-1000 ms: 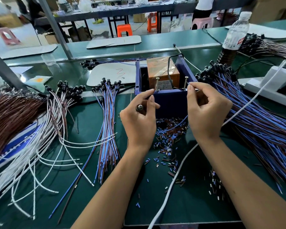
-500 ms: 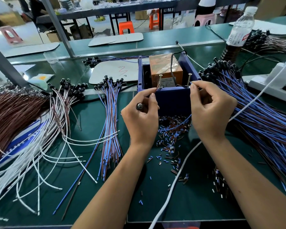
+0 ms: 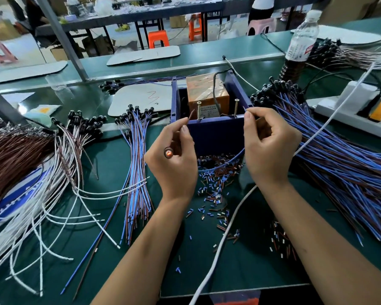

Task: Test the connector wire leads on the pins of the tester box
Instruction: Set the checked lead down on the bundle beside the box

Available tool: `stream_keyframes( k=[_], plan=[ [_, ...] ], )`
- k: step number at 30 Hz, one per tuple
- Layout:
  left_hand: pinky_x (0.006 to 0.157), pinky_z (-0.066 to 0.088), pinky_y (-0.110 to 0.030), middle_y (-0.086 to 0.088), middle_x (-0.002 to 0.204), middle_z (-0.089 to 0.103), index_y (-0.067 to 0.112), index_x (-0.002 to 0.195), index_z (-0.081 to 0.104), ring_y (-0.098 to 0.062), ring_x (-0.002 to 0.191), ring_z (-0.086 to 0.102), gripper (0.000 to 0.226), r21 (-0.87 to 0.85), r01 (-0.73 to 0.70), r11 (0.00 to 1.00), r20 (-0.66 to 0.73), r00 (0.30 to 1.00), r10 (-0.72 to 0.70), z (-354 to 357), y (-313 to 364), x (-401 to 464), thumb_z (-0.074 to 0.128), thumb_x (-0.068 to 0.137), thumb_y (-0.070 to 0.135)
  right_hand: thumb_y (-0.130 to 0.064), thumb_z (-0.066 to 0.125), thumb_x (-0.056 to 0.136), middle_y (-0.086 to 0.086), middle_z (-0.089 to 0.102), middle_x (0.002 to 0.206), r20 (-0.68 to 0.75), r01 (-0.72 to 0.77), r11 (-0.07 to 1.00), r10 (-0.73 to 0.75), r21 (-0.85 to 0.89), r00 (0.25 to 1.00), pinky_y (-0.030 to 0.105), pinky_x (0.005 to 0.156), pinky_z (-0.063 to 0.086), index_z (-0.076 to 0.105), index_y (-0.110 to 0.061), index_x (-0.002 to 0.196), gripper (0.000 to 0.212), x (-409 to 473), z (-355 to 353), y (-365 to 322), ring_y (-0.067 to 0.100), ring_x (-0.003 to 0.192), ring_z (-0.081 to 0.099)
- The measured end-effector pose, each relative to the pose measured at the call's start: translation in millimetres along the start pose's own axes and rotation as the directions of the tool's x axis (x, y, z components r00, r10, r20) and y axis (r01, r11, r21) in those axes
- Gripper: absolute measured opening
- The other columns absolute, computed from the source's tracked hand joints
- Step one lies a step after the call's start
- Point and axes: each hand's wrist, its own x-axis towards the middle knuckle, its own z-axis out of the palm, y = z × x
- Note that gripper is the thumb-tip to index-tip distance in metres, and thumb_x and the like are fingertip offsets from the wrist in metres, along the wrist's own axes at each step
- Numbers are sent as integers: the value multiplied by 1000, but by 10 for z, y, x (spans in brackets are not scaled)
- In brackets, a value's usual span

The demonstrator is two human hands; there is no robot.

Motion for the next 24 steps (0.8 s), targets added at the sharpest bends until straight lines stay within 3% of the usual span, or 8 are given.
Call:
stream_keyframes(
  k=[8, 12, 14, 16, 17, 20, 22, 24],
  plan=[
    [59, 56, -35, 6, 72, 71, 18, 94, 77, -15, 63, 68, 13, -102, 88, 991, 202, 977, -66, 605, 537, -98, 65, 96, 14, -19, 67, 99, -16, 69, 75, 8, -116, 993, 115, 27, 993, 20, 64, 50, 76, -18, 93, 11, 102, -331, 25, 5, 68, 66],
    [59, 45, -14, 15, 65, 66, 20, 81, 76, 3, 61, 60, 11, -17, 127, 992, 461, 881, -105, 1082, 882, -144, 68, 89, 18, -25, 69, 95, -16, 71, 78, 36, -199, 979, 200, -36, 979, 27, 70, 54, 77, -23, 92, 9, 328, -691, 107, 4, 74, 68],
    [58, 46, -20, 10, 61, 65, 20, 69, 71, 0, 58, 58, 20, 25, 216, 976, 572, 798, -191, 1374, 1039, -189, 68, 89, 17, -26, 69, 95, -9, 75, 84, 56, -241, 963, 249, -116, 967, 35, 76, 57, 79, -18, 97, 14, 488, -970, 228, 9, 79, 70],
    [63, 54, -32, -3, 68, 73, 11, 68, 72, -20, 65, 66, 22, 101, 370, 923, 678, 654, -337, 1592, 1068, -201, 67, 89, 13, -21, 66, 95, -1, 75, 92, 17, -310, 933, 318, -181, 948, 38, 81, 58, 79, -13, 107, 19, 606, -1125, 307, 17, 84, 71],
    [59, 52, -34, -9, 73, 73, 6, 73, 73, -27, 61, 63, 18, 109, 491, 865, 757, 523, -392, 1855, 1285, -396, 65, 89, 11, -18, 64, 95, 4, 74, 99, -77, -341, 905, 332, -256, 940, 39, 86, 57, 77, -12, 114, 23, 698, -1478, 405, 20, 89, 70],
    [37, 26, -17, -17, 72, 58, -3, 83, 64, -14, 33, 33, 21, 193, 798, 572, 825, 184, -535, 2116, 1360, -498, 53, 97, 7, -13, 59, 95, 14, 61, 122, -196, -326, 859, 267, -396, 943, 30, 98, 44, 66, -14, 131, 37, 755, -1681, 406, 25, 106, 59],
    [25, 17, -16, -4, 50, 49, 5, 74, 50, -4, 24, 23, 36, 253, 930, 266, 892, -118, -437, 2275, 1445, -603, 34, 106, 10, -15, 57, 95, 16, 60, 124, -216, -261, 823, 173, -504, 961, 31, 100, 38, 64, -15, 131, 37, 766, -1842, 393, 30, 113, 56],
    [28, 16, -13, 5, 37, 36, 12, 71, 40, -3, 23, 22, 40, 296, 952, 73, 910, -258, -324, 2438, 1532, -817, 25, 108, 12, -20, 56, 99, 14, 63, 119, -142, -184, 815, 125, -549, 982, 34, 98, 39, 66, -15, 127, 30, 772, -2025, 433, 32, 110, 58]
  ],
)
